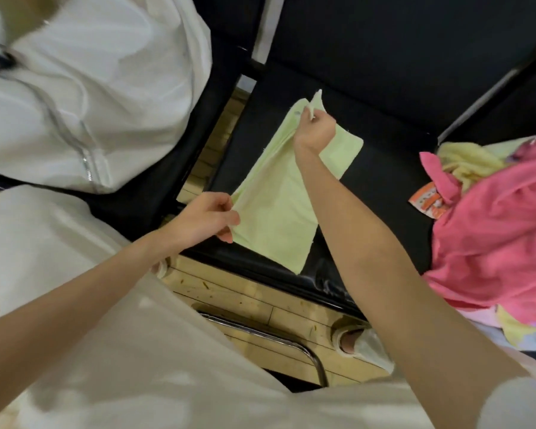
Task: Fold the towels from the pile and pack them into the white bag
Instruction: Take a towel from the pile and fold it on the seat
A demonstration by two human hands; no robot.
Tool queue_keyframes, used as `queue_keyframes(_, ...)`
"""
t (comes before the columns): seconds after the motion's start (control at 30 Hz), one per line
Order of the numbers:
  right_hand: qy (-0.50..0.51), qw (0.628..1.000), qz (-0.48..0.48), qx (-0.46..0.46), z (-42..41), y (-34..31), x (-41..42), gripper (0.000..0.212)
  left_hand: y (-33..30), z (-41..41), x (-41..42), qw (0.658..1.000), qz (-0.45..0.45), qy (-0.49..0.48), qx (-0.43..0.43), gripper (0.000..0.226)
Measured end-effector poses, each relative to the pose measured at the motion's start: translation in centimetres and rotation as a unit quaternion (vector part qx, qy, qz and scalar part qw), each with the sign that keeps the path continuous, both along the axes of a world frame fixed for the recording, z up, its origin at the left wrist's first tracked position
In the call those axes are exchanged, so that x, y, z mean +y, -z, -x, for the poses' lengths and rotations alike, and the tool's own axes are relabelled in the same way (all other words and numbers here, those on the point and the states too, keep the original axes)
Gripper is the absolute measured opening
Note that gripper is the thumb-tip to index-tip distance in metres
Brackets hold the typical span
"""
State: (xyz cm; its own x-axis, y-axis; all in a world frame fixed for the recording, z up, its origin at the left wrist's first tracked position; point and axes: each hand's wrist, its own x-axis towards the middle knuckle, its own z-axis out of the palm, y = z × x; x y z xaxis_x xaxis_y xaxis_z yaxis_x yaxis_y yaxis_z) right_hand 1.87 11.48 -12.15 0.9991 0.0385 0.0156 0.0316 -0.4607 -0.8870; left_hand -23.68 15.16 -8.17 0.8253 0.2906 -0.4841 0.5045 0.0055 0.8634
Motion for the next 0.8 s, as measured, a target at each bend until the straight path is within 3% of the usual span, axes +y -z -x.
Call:
queue_keyframes(0.07,-0.013,0.999,0.037,0.019,-0.1,0.9,0.7,0.049,0.5,0.2,0.6,0.995,-0.077,0.031,0.051,0.015)
queue_keyframes(0.17,-0.048,0.996,0.05,0.055,1.0,1.0,1.2,0.016,1.2,0.5,1.0,0.965,-0.222,0.099,0.099,0.016)
queue_keyframes(0.23,-0.077,0.993,0.077,0.038,2.3,0.7,0.7,0.027,1.5,0.8,0.9,0.933,-0.32,0.109,0.125,0.018)
queue_keyframes(0.3,-0.109,0.991,0.079,0.016,4.2,0.4,-1.0,0.024,1.6,1.1,0.5,0.907,-0.402,0.081,0.099,0.018)
queue_keyframes(0.37,-0.159,0.985,0.07,0.025,6.5,0.6,-3.8,0.016,1.7,1.4,0.2,0.887,-0.457,0.072,-0.007,0.026)
queue_keyframes(0.43,-0.233,0.968,0.078,0.041,8.8,0.8,-7.4,0.012,1.4,1.3,0.0,0.873,-0.458,0.123,-0.113,0.026)
queue_keyframes(0.5,-0.303,0.945,0.114,0.047,11.0,0.4,-11.2,0.017,1.0,1.1,-0.3,0.866,-0.426,0.211,-0.153,0.02)
queue_keyframes(0.63,-0.395,0.896,0.202,0.031,13.7,-1.5,-17.9,0.028,1.1,0.6,-1.4,0.838,-0.417,0.332,-0.114,0.024)
queue_keyframes(0.8,-0.523,0.777,0.346,-0.06,14.9,-1.8,-21.5,0.053,1.9,0.0,-1.0,0.828,-0.427,0.356,-0.074,0.026)
